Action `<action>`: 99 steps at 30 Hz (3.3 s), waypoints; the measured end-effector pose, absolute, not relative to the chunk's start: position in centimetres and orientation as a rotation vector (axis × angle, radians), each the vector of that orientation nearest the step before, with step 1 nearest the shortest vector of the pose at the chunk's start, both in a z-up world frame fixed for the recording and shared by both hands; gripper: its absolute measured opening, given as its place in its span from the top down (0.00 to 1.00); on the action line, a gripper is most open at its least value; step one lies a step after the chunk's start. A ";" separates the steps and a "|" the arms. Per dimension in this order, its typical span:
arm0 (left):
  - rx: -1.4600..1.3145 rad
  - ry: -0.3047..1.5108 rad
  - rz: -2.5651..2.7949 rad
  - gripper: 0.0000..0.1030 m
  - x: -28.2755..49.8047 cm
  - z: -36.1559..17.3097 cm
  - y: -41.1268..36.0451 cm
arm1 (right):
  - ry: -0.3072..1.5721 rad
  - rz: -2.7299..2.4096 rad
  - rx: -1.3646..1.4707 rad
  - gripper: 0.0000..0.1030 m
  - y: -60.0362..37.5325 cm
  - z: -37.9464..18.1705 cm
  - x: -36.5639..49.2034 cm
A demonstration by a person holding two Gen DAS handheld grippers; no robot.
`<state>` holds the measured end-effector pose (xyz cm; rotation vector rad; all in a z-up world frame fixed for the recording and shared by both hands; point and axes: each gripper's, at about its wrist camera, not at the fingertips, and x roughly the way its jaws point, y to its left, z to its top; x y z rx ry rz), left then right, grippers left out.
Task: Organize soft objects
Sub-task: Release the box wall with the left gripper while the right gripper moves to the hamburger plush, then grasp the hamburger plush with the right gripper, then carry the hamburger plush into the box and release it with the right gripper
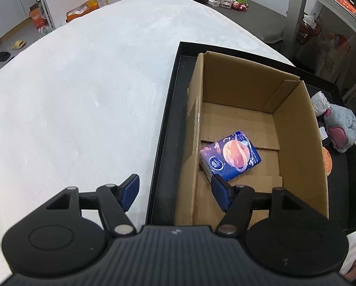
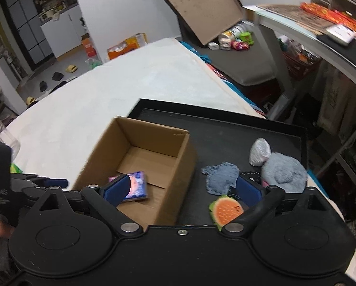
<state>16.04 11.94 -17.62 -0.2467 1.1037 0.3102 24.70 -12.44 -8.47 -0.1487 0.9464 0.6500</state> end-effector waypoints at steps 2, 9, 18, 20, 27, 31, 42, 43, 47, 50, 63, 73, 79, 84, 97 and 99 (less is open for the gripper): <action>-0.240 1.104 0.306 0.37 16.2 -17.6 11.9 | 0.958 0.636 -0.143 0.07 -13.1 -9.0 25.1; -0.179 1.109 0.302 0.37 16.9 -17.8 11.2 | 1.003 0.629 -0.118 0.07 -14.7 -11.5 26.1; -0.167 1.127 0.315 0.37 17.4 -18.6 11.2 | 1.053 0.624 -0.071 0.07 -15.9 -15.2 27.1; -0.162 1.128 0.314 0.37 17.5 -18.7 11.0 | 1.062 0.625 -0.059 0.07 -16.1 -16.0 27.2; -0.076 1.135 0.312 0.37 18.0 -19.0 9.5 | 1.101 0.602 -0.030 0.07 -17.3 -18.3 28.3; 0.001 1.139 0.303 0.37 18.3 -19.2 8.2 | 1.113 0.613 -0.052 0.07 -16.9 -19.2 28.5; 0.102 1.164 0.348 0.37 19.0 -19.9 6.8 | 1.128 0.607 -0.143 0.09 -15.8 -21.2 28.8; 0.108 1.165 0.352 0.37 19.1 -19.9 6.5 | 1.131 0.604 -0.147 0.11 -15.9 -21.3 28.8; 0.145 1.180 0.370 0.36 19.3 -20.1 5.9 | 1.160 0.605 -0.167 0.23 -16.0 -22.1 29.0; 0.160 1.183 0.372 0.33 19.5 -20.3 5.5 | 1.180 0.595 -0.170 0.37 -16.5 -22.9 29.2; 0.140 1.200 0.387 0.31 19.5 -20.4 5.9 | 1.177 0.616 -0.147 0.62 -17.6 -22.3 28.3; 0.107 1.178 0.388 0.31 19.1 -20.2 6.4 | 1.164 0.584 -0.176 0.62 -16.8 -21.9 27.8; 0.114 1.170 0.375 0.31 18.8 -20.1 6.5 | 1.138 0.559 -0.184 0.62 -17.0 -20.5 27.4; 0.110 1.173 0.367 0.31 18.7 -20.1 6.6 | 1.112 0.539 -0.177 0.62 -17.6 -19.1 27.3; 0.050 1.159 0.344 0.31 18.2 -19.8 7.4 | 1.055 0.585 -0.211 0.62 -16.4 -15.3 26.9; 0.049 1.155 0.339 0.31 18.2 -19.9 7.5 | 1.047 0.590 -0.215 0.62 -15.9 -14.7 26.9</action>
